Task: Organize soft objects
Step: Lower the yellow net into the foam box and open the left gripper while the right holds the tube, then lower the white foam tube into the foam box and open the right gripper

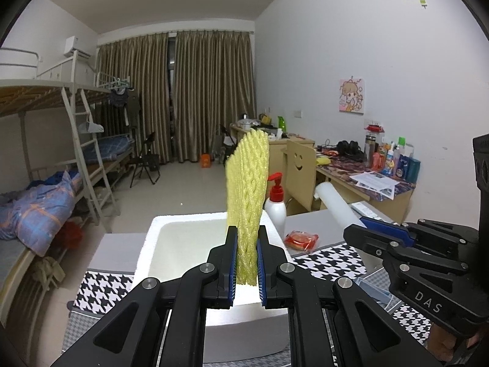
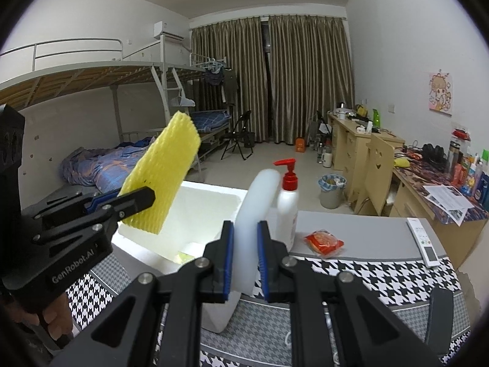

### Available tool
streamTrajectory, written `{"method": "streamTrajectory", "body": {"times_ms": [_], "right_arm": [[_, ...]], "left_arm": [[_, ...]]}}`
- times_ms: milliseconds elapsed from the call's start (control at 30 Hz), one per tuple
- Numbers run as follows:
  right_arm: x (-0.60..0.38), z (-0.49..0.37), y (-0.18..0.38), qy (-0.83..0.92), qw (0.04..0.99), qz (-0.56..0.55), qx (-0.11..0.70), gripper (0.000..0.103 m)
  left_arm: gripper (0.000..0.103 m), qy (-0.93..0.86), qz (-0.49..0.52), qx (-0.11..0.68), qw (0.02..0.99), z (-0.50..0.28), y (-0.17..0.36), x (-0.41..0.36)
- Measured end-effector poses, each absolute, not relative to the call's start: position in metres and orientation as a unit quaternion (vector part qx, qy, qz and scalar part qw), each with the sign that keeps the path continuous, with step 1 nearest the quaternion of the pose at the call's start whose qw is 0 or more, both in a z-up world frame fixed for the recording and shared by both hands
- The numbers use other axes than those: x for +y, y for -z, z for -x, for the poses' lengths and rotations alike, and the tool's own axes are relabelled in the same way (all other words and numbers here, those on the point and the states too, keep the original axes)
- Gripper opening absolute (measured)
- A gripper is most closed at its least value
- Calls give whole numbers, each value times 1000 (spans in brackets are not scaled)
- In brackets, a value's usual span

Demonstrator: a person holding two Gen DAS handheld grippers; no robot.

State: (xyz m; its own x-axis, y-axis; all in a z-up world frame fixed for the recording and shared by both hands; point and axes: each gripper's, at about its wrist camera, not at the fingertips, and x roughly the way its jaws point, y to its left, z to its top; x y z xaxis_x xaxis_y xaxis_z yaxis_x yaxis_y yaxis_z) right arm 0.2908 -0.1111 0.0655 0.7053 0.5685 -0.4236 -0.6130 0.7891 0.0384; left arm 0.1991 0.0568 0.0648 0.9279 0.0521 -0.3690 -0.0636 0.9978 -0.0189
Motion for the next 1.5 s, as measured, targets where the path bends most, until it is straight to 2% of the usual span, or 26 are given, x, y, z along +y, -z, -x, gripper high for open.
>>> {"method": "streamTrajectory", "body": {"times_ms": [1033,1100,1200,1333,1400,1500], "right_arm": [[-72,-303,-58,-346,906,76,230,18],[-71,-304,-57,-344,907,77,231,18],[-69,-304,-57,-342,907,78,232,18],[-66,-305,-57,-338,908,81,233,19],[-65,-304,-57,-339,908,81,233,19],[-64,-305,-56,-337,908,85,233,19]], "left_arm": [[13,-77,27,225,971,-229,-45,92],[18,-78,28,228,970,-229,-43,94],[45,-88,24,222,971,-226,-42,97],[66,-92,32,209,973,-219,-44,101],[81,-102,32,201,974,-216,-45,104],[86,-112,32,190,975,-210,-46,108]]}}
